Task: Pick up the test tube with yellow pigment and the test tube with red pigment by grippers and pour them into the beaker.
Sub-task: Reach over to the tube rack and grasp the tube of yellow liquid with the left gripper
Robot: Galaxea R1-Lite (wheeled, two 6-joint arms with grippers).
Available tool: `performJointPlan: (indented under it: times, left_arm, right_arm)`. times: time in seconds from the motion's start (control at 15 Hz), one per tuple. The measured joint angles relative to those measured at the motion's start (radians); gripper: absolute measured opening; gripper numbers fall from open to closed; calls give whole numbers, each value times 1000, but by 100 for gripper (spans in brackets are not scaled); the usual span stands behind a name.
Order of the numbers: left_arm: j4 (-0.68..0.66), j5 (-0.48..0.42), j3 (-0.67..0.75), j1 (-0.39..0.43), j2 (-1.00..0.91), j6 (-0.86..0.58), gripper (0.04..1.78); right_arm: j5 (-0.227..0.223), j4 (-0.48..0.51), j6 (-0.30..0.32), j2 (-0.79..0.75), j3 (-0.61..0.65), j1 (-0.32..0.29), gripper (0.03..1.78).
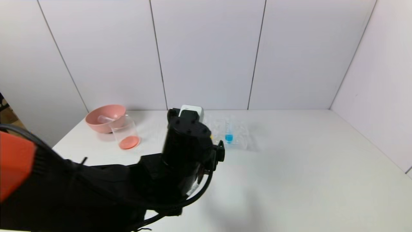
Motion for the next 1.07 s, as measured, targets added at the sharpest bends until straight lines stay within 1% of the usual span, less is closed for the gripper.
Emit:
performJointPlan:
  times: [0.13, 0.2, 0.27, 0.53, 0.73, 1.07]
  left_arm:
    - [-3, 121, -94, -13, 90, -5, 178]
    - [-4, 166, -133, -15, 130, -12, 178]
    - [-6, 186, -162, -17, 162, -18, 178]
    - [-61, 183, -229, 0, 256, -8, 178]
    - [-54, 148, -291, 40, 299, 5, 178]
    - [-51, 106, -437, 112, 379, 86, 178]
  right_arm:
    - [0, 0, 0, 0, 0, 0, 171]
    - [0, 0, 0, 0, 0, 0, 171]
    - [0, 0, 0, 0, 0, 0, 171]
    - [0, 0, 0, 0, 0, 0, 171]
    - [0, 0, 0, 0, 0, 0, 171]
    - [0, 0, 0, 0, 0, 0, 171]
